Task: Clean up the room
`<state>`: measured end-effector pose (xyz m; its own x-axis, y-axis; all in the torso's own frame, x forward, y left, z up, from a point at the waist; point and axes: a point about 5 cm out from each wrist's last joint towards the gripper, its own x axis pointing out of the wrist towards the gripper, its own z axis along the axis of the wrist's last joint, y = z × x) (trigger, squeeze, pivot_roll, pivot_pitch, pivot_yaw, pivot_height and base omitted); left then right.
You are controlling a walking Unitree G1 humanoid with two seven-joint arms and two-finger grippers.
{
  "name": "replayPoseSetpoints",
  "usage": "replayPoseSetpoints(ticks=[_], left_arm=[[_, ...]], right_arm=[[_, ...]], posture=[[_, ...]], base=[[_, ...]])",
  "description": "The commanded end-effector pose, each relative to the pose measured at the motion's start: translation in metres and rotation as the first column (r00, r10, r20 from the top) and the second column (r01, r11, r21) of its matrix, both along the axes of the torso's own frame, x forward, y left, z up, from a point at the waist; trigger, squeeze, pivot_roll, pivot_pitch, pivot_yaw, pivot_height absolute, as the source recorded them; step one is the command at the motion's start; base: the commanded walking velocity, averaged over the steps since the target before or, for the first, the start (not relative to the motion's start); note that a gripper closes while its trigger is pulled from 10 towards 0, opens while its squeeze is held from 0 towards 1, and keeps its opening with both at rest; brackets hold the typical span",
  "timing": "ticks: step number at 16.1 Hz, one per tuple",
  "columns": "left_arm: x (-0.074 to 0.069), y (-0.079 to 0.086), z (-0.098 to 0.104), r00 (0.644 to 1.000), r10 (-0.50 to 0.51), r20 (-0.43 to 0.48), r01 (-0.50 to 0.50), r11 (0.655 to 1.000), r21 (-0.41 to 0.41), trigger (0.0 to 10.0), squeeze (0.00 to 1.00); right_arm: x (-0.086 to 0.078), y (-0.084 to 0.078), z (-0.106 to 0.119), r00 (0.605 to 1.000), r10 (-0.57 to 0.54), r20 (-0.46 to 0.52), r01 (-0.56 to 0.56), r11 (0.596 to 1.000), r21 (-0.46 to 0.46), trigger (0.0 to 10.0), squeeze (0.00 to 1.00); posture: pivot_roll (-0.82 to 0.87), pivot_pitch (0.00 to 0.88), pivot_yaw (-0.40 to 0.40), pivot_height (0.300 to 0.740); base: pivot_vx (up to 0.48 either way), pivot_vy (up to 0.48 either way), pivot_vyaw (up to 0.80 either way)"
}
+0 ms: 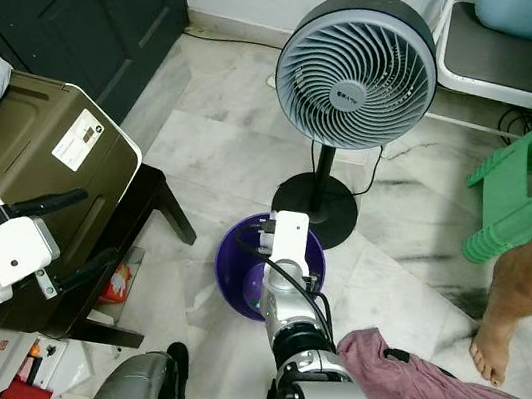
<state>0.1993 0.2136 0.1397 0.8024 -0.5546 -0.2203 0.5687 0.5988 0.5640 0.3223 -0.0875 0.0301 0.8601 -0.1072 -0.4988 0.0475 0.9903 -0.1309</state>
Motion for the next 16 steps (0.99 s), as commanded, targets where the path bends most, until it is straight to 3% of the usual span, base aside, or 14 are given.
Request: replayPoseSetpoints(ticks=[1, 4, 6, 7, 9, 10, 11, 12, 13, 15, 16], left_arm=[[-0.002, 0.003, -0.001, 1.000, 0.021, -0.005, -0.021, 1.000, 0.010, 10.0, 0.00], [0.001, 0.004, -0.001, 0.998, 0.052, 0.018, -0.052, 0.999, 0.002, 10.0, 0.00], [0.002, 0.004, -0.001, 0.996, 0.083, 0.043, -0.083, 0.997, -0.007, 10.0, 0.00], [0.003, 0.002, 0.000, 0.993, 0.104, 0.052, -0.103, 0.994, -0.031, 10.0, 0.00], [0.012, -0.003, 0.001, 0.986, 0.145, 0.085, -0.138, 0.987, -0.084, 10.0, 0.00], [0.016, -0.007, 0.001, 0.983, 0.154, 0.098, -0.144, 0.984, -0.101, 10.0, 0.00], [0.023, -0.017, 0.001, 0.979, 0.166, 0.119, -0.149, 0.979, -0.140, 10.0, 0.00], [0.026, -0.021, 0.001, 0.977, 0.169, 0.126, -0.149, 0.976, -0.156, 10.0, 0.00], [0.035, -0.029, 0.000, 0.972, 0.182, 0.147, -0.154, 0.971, -0.184, 10.0, 0.00], [0.051, -0.040, 0.003, 0.965, 0.193, 0.178, -0.150, 0.962, -0.227, 10.0, 0.00], [0.054, -0.042, 0.003, 0.963, 0.196, 0.184, -0.150, 0.960, -0.237, 10.0, 0.00]], right_arm=[[0.001, 0.008, 0.002, 0.999, 0.032, 0.015, -0.032, 0.999, 0.014, 10.0, 1.00], [0.007, 0.016, 0.012, 0.995, 0.076, 0.064, -0.078, 0.997, 0.031, 10.0, 1.00], [0.011, 0.033, 0.023, 0.985, 0.138, 0.107, -0.154, 0.975, 0.158, 10.0, 1.00], [0.014, 0.045, 0.033, 0.963, 0.212, 0.164, -0.243, 0.948, 0.204, 10.0, 1.00], [0.007, 0.072, 0.053, 0.845, 0.448, 0.292, -0.510, 0.840, 0.188, 10.0, 1.00], [0.001, 0.077, 0.056, 0.802, 0.507, 0.317, -0.575, 0.798, 0.179, 10.0, 1.00], [-0.014, 0.074, 0.058, 0.724, 0.598, 0.345, -0.666, 0.735, 0.125, 10.0, 1.00], [-0.020, 0.070, 0.060, 0.700, 0.621, 0.354, -0.690, 0.716, 0.108, 10.0, 1.00], [-0.028, 0.055, 0.063, 0.658, 0.659, 0.364, -0.719, 0.694, 0.043, 10.0, 1.00], [-0.035, 0.028, 0.069, 0.559, 0.744, 0.367, -0.751, 0.641, -0.156, 10.0, 1.00], [-0.036, 0.021, 0.069, 0.577, 0.731, 0.363, -0.740, 0.656, -0.145, 10.0, 1.00]], posture=[[0.13, 0.283, 0.110, 0.740], [0.13, 0.266, 0.097, 0.740], [0.13, 0.245, 0.086, 0.740], [0.13, 0.237, 0.082, 0.740], [0.10, 0.199, 0.060, 0.740], [0.09, 0.194, 0.057, 0.740], [0.06, 0.165, 0.045, 0.740], [0.05, 0.154, 0.041, 0.740], [0.02, 0.127, 0.034, 0.740], [-0.04, 0.073, 0.034, 0.740], [-0.05, 0.067, 0.033, 0.740]], base=[[0.000, 0.000, 0.00], [0.000, 0.000, 0.00], [0.000, 0.000, 0.00], [0.000, 0.000, 0.00], [0.000, 0.000, 0.00], [0.000, 0.000, 0.00], [0.000, 0.000, 0.00], [0.000, 0.000, 0.00], [0.000, 0.000, 0.00], [0.000, 0.000, 0.00], [0.000, 0.000, 0.00]])
